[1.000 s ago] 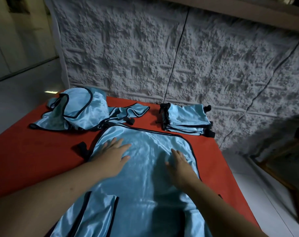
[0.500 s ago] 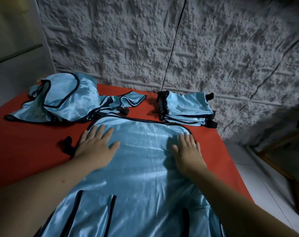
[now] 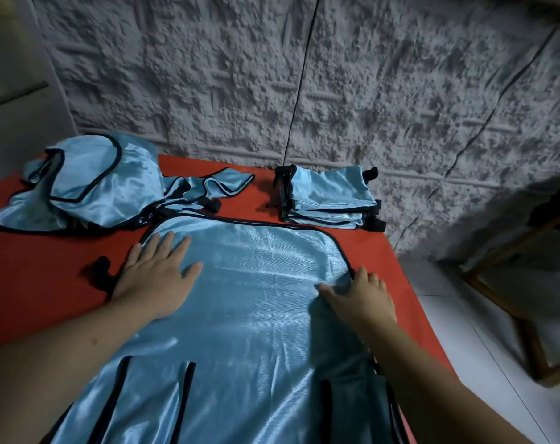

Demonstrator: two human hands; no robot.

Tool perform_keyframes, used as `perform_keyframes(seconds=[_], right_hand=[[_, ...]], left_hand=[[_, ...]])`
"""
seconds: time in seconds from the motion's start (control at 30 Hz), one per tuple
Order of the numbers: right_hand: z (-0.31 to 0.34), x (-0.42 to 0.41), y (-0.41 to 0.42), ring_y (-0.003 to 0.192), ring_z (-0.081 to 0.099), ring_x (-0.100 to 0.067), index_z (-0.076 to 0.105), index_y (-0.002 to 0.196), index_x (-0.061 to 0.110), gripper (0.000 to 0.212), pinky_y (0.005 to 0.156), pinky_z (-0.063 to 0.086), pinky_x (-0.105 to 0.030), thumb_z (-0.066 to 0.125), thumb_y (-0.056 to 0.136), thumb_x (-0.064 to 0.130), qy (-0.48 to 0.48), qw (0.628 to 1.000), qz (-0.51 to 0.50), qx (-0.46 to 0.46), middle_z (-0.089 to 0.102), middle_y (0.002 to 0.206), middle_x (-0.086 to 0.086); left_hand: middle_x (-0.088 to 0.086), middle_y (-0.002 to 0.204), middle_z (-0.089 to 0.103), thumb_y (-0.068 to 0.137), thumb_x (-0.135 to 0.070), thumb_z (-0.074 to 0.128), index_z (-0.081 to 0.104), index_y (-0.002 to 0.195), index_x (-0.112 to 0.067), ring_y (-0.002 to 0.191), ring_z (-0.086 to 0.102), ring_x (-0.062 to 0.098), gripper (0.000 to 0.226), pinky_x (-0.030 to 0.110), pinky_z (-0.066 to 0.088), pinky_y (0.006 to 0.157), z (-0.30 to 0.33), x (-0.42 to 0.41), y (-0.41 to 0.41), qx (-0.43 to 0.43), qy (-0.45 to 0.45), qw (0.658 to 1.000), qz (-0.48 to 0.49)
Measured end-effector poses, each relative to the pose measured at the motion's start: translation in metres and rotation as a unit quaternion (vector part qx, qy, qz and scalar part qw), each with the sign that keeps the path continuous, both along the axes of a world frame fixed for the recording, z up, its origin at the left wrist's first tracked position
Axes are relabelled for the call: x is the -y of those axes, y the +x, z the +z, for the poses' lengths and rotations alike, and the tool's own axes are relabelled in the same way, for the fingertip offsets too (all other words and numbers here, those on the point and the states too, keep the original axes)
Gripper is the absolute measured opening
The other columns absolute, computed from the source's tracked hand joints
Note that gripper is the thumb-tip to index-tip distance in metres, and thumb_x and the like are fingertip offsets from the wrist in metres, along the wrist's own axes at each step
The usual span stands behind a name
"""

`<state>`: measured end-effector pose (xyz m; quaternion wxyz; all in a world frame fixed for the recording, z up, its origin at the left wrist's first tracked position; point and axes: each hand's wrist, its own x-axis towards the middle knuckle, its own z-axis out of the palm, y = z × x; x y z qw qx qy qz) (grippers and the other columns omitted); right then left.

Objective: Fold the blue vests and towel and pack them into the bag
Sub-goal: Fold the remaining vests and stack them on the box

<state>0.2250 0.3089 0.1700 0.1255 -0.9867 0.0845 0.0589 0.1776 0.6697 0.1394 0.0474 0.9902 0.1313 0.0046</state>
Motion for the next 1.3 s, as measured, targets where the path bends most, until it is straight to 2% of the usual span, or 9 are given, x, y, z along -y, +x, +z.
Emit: perform_keyframes(seconds=[0.13,0.23,0.37,0.5,0.6,0.8,1.03,1.13,1.3], right_hand=[[-0.012,-0.021,-0.014,0.155,-0.002,-0.034,0.010,0.159,0.021,0.086,0.123,0.004,-0.057,0.020,0.093,0.074,-0.039,0.999,0.028,-0.008,0.006,0.167,-0.018],[-0.004,-0.025,0.001,0.153,0.012,-0.033,0.014,0.159,0.026,0.083,0.121,0.014,-0.057,0.031,0.092,0.071,-0.015,1.000,0.021,-0.009,0.020,0.165,-0.013],[0.012,-0.030,0.029,0.116,0.057,-0.039,0.046,0.129,0.010,0.076,0.092,0.049,-0.042,0.059,0.080,0.066,0.068,0.996,-0.008,0.054,0.063,0.119,-0.016],[0.027,-0.032,0.044,0.063,0.063,-0.022,0.064,0.078,0.006,0.046,0.049,0.040,-0.028,0.086,0.068,0.045,0.091,0.995,-0.031,-0.014,0.063,0.069,-0.005],[0.034,-0.028,0.055,0.043,0.053,-0.017,0.063,0.055,0.007,0.042,0.043,0.038,-0.024,0.087,0.068,0.039,0.125,0.991,-0.049,-0.023,0.058,0.048,-0.002],[0.041,-0.015,0.054,0.057,0.065,-0.027,0.075,0.076,-0.006,0.030,0.059,0.056,-0.037,0.088,0.074,0.020,0.343,0.938,-0.030,-0.044,0.072,0.070,-0.016],[0.049,-0.014,0.056,0.073,0.071,-0.037,0.074,0.090,-0.012,0.036,0.074,0.062,-0.048,0.089,0.073,0.016,0.370,0.906,-0.048,-0.199,0.075,0.087,-0.025],[0.041,-0.024,0.063,0.067,0.068,-0.030,0.074,0.087,-0.008,0.037,0.069,0.059,-0.040,0.087,0.077,0.025,0.348,0.921,-0.071,-0.162,0.074,0.086,-0.025],[0.047,-0.039,0.077,0.075,0.073,-0.035,0.071,0.081,-0.004,0.031,0.072,0.062,-0.054,0.091,0.070,0.017,0.402,0.905,-0.133,-0.048,0.074,0.083,-0.021]], left_hand=[[-0.007,0.169,-0.010,0.096,-0.069,0.006,-0.007,0.159,-0.039,0.155,-0.012,0.016,0.072,0.043,-0.004,0.126,0.000,0.001,0.000,-0.002,0.001,1.000,0.003],[-0.007,0.169,-0.010,0.096,-0.068,0.007,-0.006,0.159,-0.039,0.155,-0.012,0.016,0.071,0.043,-0.004,0.126,-0.001,0.001,0.001,-0.001,0.001,1.000,0.005],[-0.006,0.169,-0.009,0.097,-0.066,0.009,-0.005,0.160,-0.038,0.155,-0.011,0.016,0.070,0.044,-0.003,0.126,-0.002,0.001,0.000,0.010,-0.005,1.000,0.005],[-0.006,0.169,-0.007,0.097,-0.067,0.011,-0.004,0.160,-0.037,0.155,-0.009,0.016,0.071,0.044,-0.002,0.126,-0.002,0.002,0.001,0.021,-0.003,1.000,0.005],[-0.007,0.169,-0.004,0.097,-0.068,0.013,-0.001,0.160,-0.038,0.155,-0.008,0.016,0.072,0.043,-0.002,0.126,-0.004,0.001,0.001,0.030,-0.008,0.999,0.009],[-0.007,0.169,-0.003,0.096,-0.069,0.013,0.001,0.160,-0.039,0.155,-0.008,0.015,0.072,0.043,-0.003,0.126,-0.005,0.003,0.000,0.034,-0.010,0.999,0.014],[-0.007,0.169,-0.003,0.095,-0.070,0.013,0.000,0.160,-0.039,0.155,-0.007,0.015,0.073,0.043,-0.002,0.126,-0.004,0.003,0.001,0.036,-0.007,0.999,0.013],[-0.008,0.169,-0.005,0.095,-0.070,0.012,0.000,0.160,-0.039,0.155,-0.008,0.015,0.073,0.043,-0.002,0.126,-0.004,0.003,0.000,0.037,-0.005,0.999,0.014],[-0.008,0.169,-0.006,0.095,-0.070,0.013,-0.001,0.160,-0.039,0.155,-0.010,0.014,0.073,0.042,-0.003,0.126,-0.004,0.003,-0.001,0.041,-0.007,0.999,0.016]])
